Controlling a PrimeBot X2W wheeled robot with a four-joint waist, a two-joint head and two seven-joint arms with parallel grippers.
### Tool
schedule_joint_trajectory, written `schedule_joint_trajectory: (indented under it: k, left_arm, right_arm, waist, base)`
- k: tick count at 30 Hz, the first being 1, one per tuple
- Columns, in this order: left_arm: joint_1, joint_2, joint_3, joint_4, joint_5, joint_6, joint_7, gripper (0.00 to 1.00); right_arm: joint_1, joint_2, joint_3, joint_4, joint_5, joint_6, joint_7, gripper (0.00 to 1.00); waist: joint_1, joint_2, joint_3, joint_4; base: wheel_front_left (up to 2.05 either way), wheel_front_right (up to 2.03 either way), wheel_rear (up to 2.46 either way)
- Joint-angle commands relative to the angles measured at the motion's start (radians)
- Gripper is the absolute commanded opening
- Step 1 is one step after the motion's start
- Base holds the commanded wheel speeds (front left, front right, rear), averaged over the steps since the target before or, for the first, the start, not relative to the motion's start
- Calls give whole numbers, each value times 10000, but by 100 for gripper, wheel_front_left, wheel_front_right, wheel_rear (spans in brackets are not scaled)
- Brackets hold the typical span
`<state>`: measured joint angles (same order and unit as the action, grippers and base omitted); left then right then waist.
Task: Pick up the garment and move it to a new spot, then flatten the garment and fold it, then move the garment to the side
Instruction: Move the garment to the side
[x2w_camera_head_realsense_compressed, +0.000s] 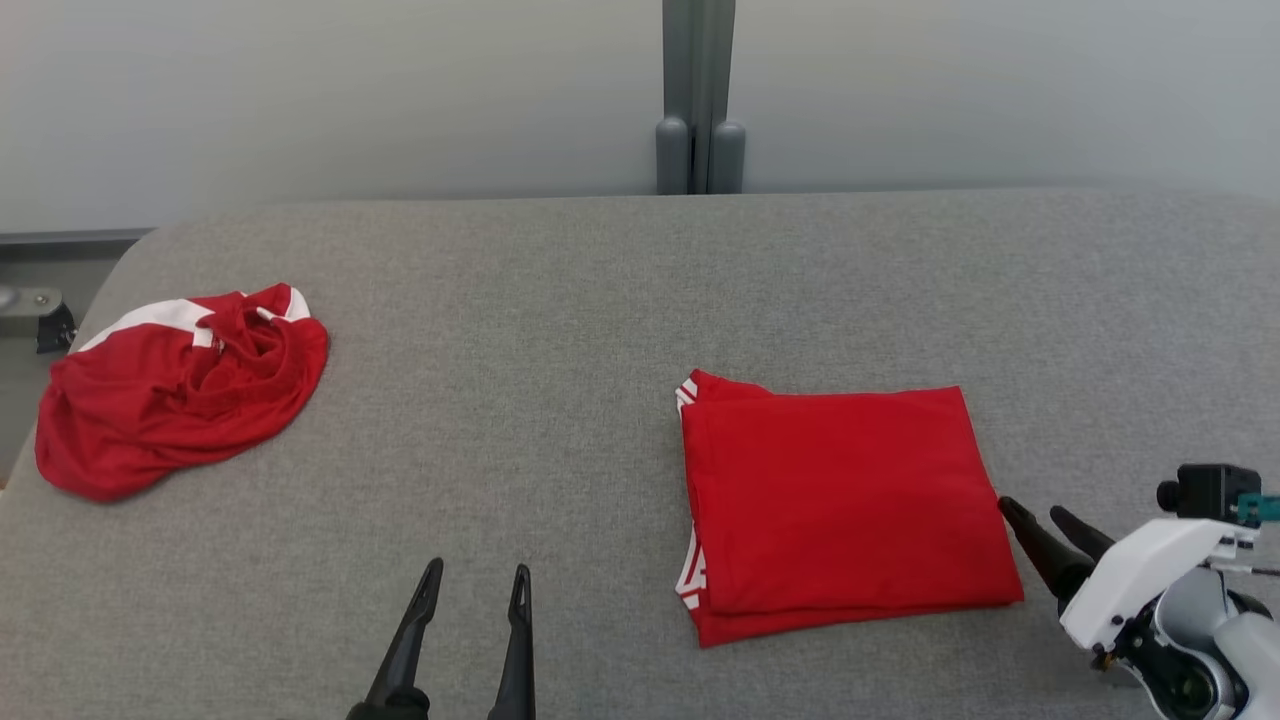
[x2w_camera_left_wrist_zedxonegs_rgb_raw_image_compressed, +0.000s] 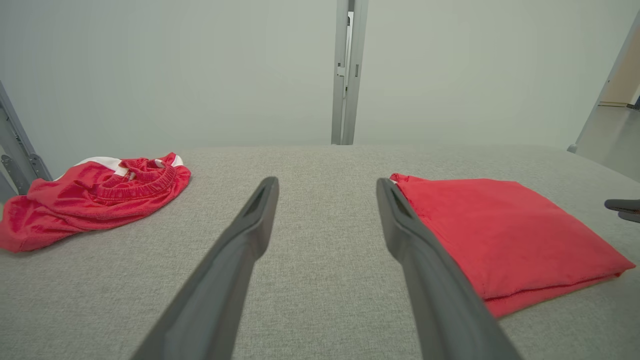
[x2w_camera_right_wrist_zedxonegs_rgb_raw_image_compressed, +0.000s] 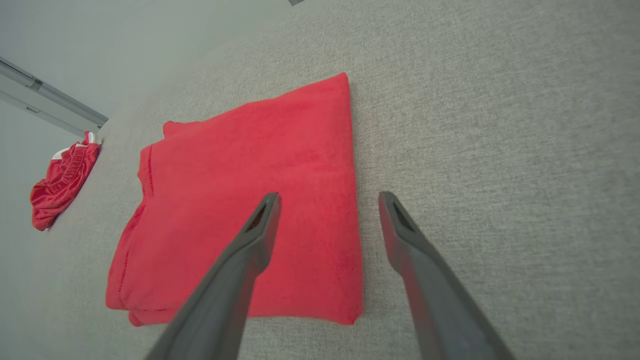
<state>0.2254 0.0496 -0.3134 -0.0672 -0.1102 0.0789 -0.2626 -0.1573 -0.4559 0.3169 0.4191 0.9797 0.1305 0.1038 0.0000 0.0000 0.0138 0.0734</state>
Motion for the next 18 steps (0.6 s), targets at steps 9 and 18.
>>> schedule_joint_trajectory:
  k: [9, 18]
  left_arm:
    - [-805, 22, -225, -96, -305, 137, -29, 100]
    - [-1137, 22, -278, -187, -402, 327, -30, 100]
  right_arm:
    - [-1526, -889, 969, 721, 682, 4, 776, 100]
    - [-2374, -940, 2125, 1395, 821, 4, 536, 0]
  waist:
    - [0, 0, 1133, 376]
    - [0, 0, 1682, 282]
  base:
    - [0, 0, 0]
    - [0, 0, 0]
